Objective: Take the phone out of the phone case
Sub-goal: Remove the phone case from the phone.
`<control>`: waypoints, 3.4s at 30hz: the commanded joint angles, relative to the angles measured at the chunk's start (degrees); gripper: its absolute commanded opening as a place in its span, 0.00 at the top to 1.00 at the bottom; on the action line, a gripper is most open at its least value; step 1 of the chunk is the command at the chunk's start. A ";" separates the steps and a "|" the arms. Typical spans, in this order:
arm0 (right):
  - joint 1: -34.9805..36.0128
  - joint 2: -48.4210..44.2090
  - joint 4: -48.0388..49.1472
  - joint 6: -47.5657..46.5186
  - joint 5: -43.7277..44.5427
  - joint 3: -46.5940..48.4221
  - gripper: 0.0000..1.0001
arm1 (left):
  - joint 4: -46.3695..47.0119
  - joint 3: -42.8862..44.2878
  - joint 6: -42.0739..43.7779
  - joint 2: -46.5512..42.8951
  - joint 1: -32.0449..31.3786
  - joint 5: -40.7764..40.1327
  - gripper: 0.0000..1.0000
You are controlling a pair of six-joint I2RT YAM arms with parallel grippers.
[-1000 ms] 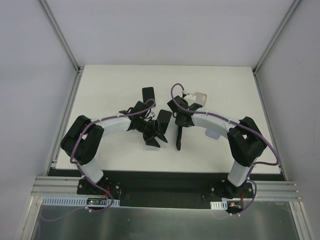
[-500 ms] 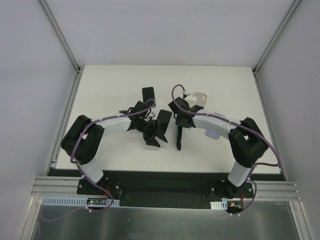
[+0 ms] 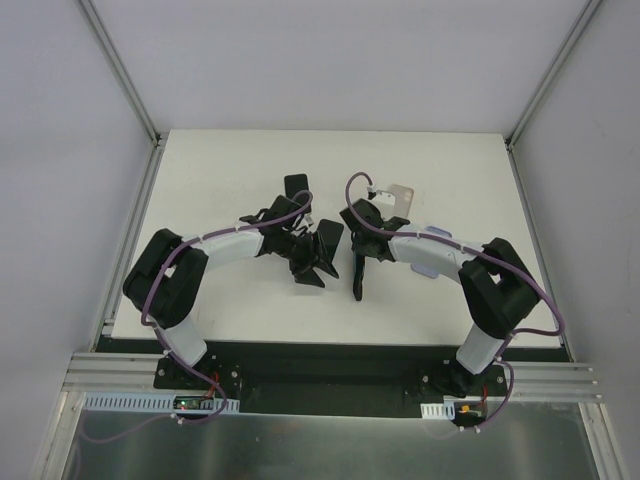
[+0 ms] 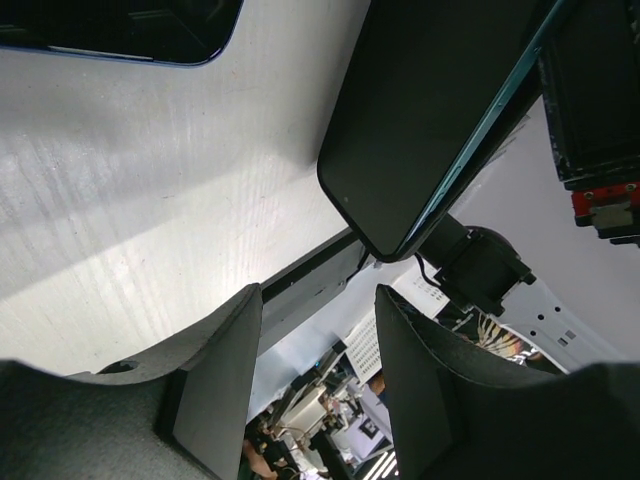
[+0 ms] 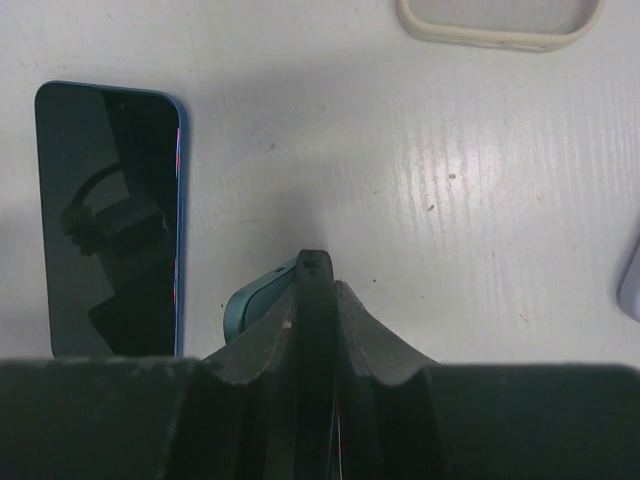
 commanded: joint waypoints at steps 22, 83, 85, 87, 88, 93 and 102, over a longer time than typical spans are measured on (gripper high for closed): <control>1.58 8.09 -10.85 -1.45 -9.69 -6.85 0.99 | 8.01 8.81 -5.03 9.69 -3.96 -9.20 0.51; 1.84 0.45 -10.94 -0.75 -13.91 -5.88 0.99 | -22.04 7.49 0.42 17.34 -23.12 -70.90 0.84; 1.58 0.45 -10.77 -0.66 -14.18 -5.70 0.99 | -22.48 6.79 -0.89 16.29 -23.39 -72.04 0.83; 1.23 0.53 -10.68 -0.84 -14.26 -5.70 0.99 | -22.48 5.65 -1.78 15.41 -23.48 -72.39 0.83; 1.14 0.54 -10.59 -0.75 -14.70 -5.70 0.99 | -22.39 5.04 -2.82 14.36 -23.65 -72.74 0.82; 0.44 0.27 -10.33 -0.57 -15.05 -5.35 0.99 | -22.04 3.63 -4.15 13.30 -23.74 -73.01 0.81; -1.58 -0.61 -10.06 -0.84 -15.32 -5.52 0.99 | -17.47 4.06 -0.03 15.57 -23.92 -69.06 0.83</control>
